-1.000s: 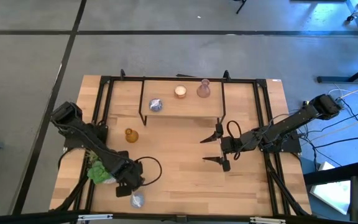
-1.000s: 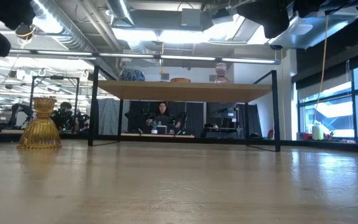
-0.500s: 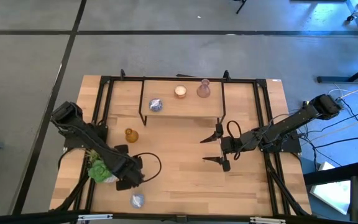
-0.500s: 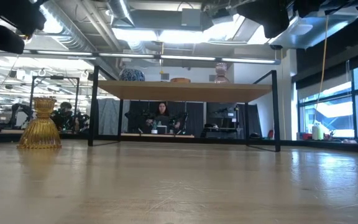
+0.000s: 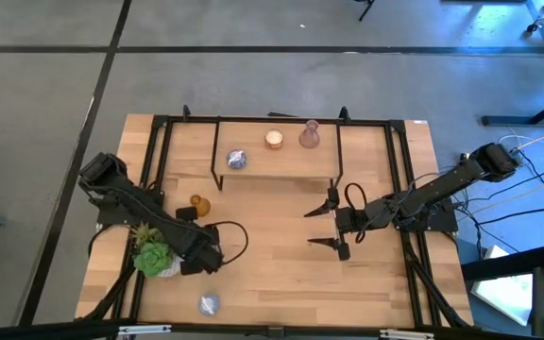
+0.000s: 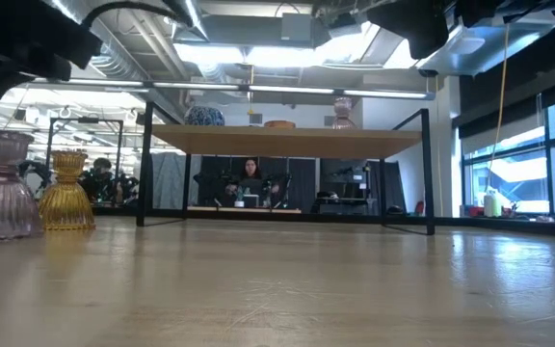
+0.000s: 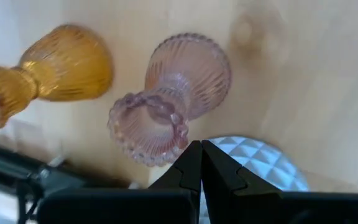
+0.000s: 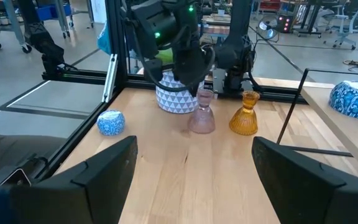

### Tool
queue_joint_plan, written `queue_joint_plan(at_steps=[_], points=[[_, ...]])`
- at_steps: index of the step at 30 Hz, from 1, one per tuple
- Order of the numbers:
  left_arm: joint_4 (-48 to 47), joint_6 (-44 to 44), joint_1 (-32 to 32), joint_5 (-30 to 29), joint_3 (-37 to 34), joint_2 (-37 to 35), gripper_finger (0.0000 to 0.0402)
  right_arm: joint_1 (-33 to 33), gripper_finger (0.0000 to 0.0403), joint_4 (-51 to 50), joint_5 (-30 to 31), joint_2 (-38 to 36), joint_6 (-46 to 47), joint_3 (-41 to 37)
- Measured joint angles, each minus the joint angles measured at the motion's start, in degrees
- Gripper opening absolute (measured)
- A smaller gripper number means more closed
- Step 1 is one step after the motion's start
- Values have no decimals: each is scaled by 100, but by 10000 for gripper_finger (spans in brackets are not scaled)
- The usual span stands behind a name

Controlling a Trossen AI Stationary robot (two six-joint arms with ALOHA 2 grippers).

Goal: Pick & Place candle stick holders
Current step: Put the pink glass candle holder on the shelf

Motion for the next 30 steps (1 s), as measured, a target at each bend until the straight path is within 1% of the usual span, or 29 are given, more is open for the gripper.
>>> queue_joint_plan(at_steps=[5, 9, 15, 26, 30], points=[[-460, -175, 44, 50, 0, 0, 2, 0, 321, 0, -2, 0, 0, 0], [-926, -416, 46, -98, 0, -2, 2, 0, 321, -2, -2, 0, 1, 0], [-982, -428, 108, -243, 0, -4, 2, 2, 321, -2, -4, 0, 11, 0], [16, 298, 458, -300, -300, -7, 2, 2, 321, -2, -7, 0, 13, 0], [347, 564, 620, -463, -440, -7, 2, 2, 321, -3, -7, 0, 11, 0]])
